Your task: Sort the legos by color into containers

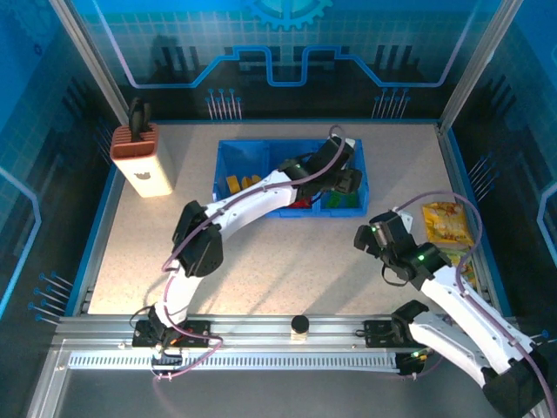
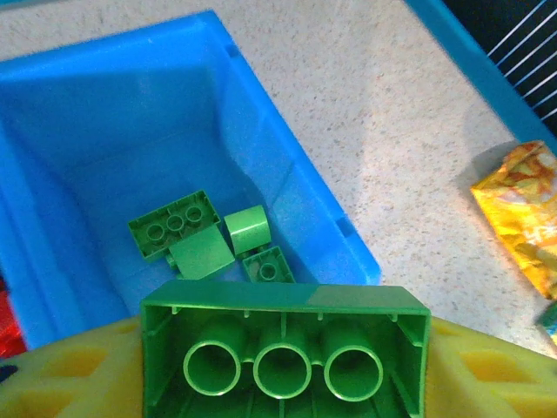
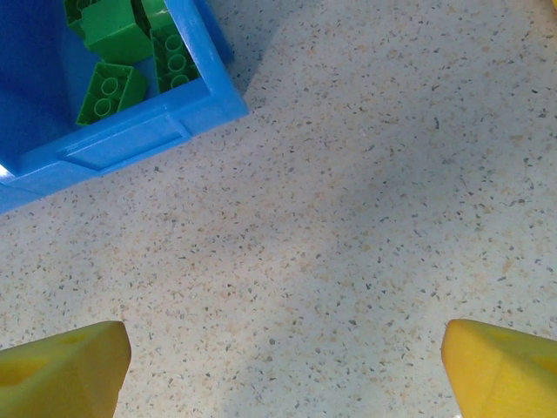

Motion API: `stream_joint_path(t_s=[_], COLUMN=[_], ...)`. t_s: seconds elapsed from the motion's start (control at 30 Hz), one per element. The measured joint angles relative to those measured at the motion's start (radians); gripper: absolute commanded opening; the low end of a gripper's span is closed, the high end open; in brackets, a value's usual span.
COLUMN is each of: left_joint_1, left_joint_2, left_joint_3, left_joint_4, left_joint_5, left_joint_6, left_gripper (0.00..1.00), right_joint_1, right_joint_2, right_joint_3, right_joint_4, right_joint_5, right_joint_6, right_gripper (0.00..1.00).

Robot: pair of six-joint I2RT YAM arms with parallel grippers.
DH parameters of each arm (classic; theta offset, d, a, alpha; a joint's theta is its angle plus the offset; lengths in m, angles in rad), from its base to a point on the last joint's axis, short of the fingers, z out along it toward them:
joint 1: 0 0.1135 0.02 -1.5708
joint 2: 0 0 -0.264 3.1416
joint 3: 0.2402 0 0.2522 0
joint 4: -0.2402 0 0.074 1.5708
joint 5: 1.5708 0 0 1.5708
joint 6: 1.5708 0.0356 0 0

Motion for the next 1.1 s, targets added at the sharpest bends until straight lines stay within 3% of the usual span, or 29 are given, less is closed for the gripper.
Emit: stream_joint_path(t_s=[0.2,0.67,0.97,1.1], left_joint_1=[0.024,0.035,0.035,0.035], left_joint_2=[0.117,0.130,0.111,-0.014], left_joint_3=[0.100,0.152,0.143,-0.004], left_joint_4=[-0.061,-0.092,-0.092,-0.050], left_joint_5=[0.027,0.043,0.044,0.039], left_joint_6=[0.013,0.039,0.040,0.041], left_gripper=[0.56,0.79,0.80,0.81], right_joint_1=[-0.007,-0.013,-0.018,-0.018], right_joint_2=[-0.056,-0.063,-0.063,-0.061], right_joint_3=[-0.018,-0.026,-0.026,-0.026], right_joint_4=[-0.033,-0.042,-0.042,-0.039], right_joint_5=[0.014,0.016,0.014,0.014], right_joint_6=[0.000,-0.001,-0.009,-0.040], right_gripper=[0.93,0.94,0.95,0.96])
